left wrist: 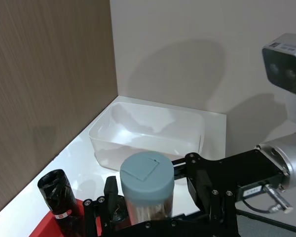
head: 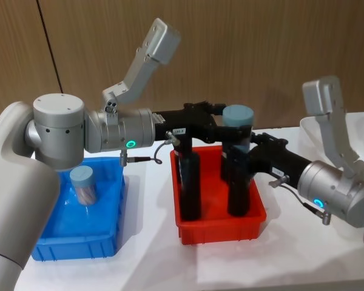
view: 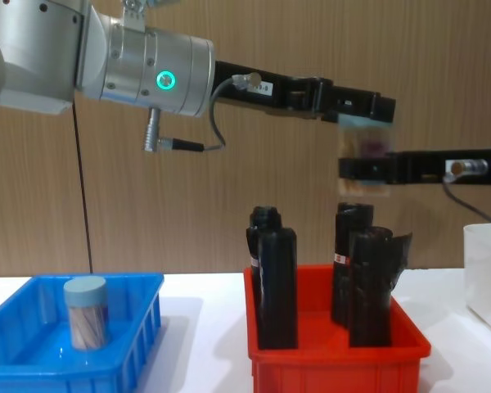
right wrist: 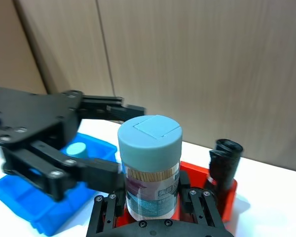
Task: Pick the cotton swabs from the blue box and place them into the white box.
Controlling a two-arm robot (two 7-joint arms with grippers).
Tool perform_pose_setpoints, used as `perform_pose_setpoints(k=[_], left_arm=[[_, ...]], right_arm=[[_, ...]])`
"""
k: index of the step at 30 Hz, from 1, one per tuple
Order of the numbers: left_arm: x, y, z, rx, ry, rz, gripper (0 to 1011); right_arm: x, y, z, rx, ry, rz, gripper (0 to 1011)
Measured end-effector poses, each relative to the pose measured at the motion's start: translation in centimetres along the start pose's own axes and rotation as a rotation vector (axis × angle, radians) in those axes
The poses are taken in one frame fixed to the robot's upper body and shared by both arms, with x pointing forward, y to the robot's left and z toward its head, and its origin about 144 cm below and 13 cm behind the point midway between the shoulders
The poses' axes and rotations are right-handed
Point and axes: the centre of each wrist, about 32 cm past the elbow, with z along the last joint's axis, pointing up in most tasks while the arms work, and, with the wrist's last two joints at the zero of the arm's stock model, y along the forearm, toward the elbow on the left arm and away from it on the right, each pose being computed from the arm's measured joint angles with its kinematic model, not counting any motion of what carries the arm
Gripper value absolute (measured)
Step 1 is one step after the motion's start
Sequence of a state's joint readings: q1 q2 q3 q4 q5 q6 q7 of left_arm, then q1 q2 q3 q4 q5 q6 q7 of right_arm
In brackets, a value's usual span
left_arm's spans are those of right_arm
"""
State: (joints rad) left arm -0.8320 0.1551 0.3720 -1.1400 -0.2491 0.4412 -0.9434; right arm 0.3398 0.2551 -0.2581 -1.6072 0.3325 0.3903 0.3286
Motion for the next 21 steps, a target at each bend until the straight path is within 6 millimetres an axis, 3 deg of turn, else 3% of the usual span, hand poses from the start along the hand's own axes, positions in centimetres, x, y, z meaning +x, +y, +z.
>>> perform_pose_setpoints(k=[21], left_arm=[[0.0,0.0,0.0,0.000,0.000,0.000,1004]], right_arm=[[4.9,-1.7,-2.3,-0.023,-0.014,-0.260,621]])
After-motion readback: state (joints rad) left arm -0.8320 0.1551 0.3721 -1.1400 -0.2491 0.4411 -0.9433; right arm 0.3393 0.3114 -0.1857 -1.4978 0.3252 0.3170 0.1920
